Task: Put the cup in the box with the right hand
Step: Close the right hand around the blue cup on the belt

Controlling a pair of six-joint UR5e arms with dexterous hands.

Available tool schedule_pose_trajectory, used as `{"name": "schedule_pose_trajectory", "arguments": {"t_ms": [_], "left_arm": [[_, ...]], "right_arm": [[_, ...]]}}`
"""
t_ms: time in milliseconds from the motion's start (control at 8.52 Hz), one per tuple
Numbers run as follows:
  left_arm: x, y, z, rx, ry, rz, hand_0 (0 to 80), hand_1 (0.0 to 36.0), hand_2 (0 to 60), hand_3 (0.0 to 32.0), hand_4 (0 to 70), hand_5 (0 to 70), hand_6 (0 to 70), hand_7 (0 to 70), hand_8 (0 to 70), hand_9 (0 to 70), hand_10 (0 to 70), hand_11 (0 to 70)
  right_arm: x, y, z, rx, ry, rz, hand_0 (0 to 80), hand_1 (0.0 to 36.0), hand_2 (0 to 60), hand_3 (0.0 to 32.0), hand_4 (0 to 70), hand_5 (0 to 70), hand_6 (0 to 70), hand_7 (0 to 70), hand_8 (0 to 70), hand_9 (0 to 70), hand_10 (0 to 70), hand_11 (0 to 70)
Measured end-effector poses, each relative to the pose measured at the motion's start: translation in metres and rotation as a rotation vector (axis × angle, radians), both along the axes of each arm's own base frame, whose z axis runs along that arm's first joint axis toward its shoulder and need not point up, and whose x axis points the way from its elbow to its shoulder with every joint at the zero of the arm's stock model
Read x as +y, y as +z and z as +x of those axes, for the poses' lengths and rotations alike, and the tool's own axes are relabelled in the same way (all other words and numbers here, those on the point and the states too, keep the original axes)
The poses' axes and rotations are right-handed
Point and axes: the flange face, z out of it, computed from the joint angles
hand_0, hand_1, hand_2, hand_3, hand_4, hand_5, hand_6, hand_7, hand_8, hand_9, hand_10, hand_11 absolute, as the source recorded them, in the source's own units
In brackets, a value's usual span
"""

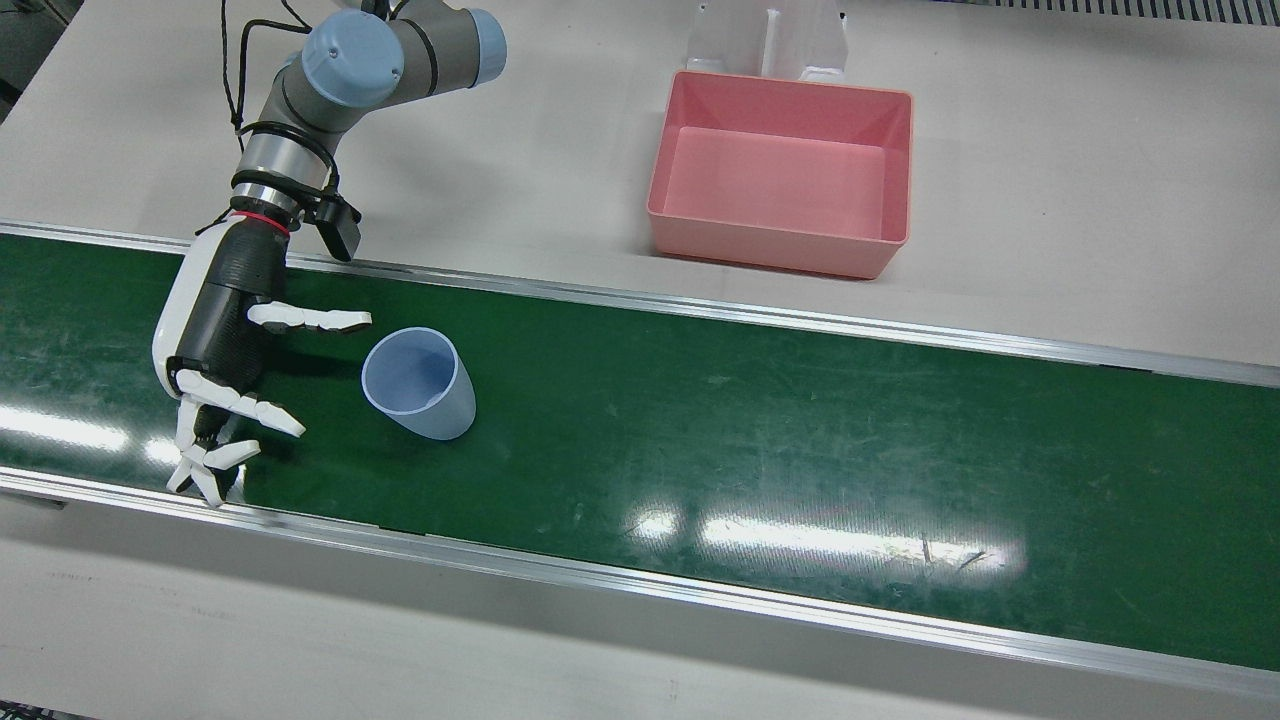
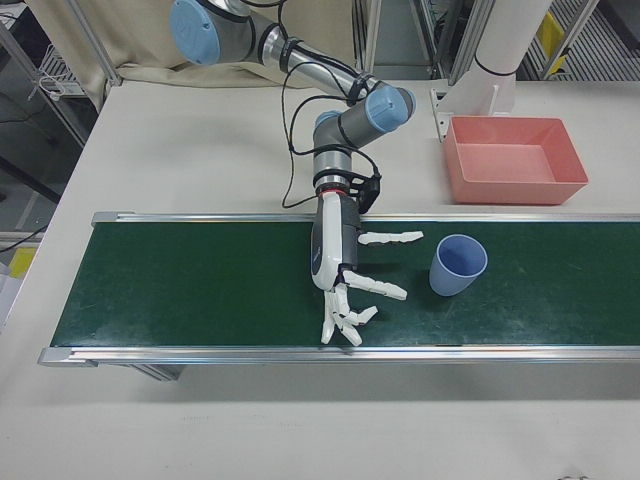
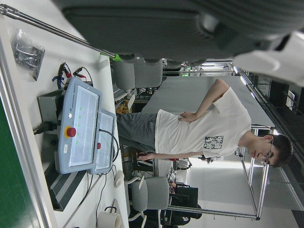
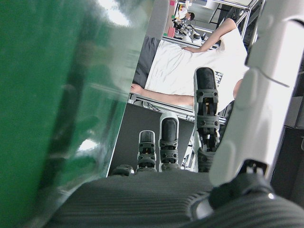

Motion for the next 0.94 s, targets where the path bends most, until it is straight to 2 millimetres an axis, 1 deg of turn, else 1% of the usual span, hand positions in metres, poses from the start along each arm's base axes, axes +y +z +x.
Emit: {"name": "schedule_pose_trajectory", "arguments": {"t_ms": [235, 939], "left_arm": [[0.0000, 0.0000, 0.0000, 0.000, 0.000, 0.000, 0.0, 0.0, 0.0, 0.0, 0.0, 0.0, 0.0, 0.0, 0.0, 0.0, 0.0, 0.0], [0.0000, 0.0000, 0.0000, 0.000, 0.000, 0.000, 0.0, 0.0, 0.0, 0.0, 0.0, 0.0, 0.0, 0.0, 0.0, 0.0, 0.0, 0.0]], "right_arm": [[0.0001, -0.0007, -0.0004, 0.001, -0.006, 0.000, 57.9, 9.5, 0.0, 0.0, 59.7, 3.3, 12.0, 62.3, 7.7, 21.9, 0.0, 0.0], [0.0011, -0.0047, 0.0021, 0.002, -0.008, 0.000, 57.0, 9.1, 0.0, 0.0, 54.6, 3.3, 11.3, 59.8, 7.3, 21.1, 0.0, 0.0]]}}
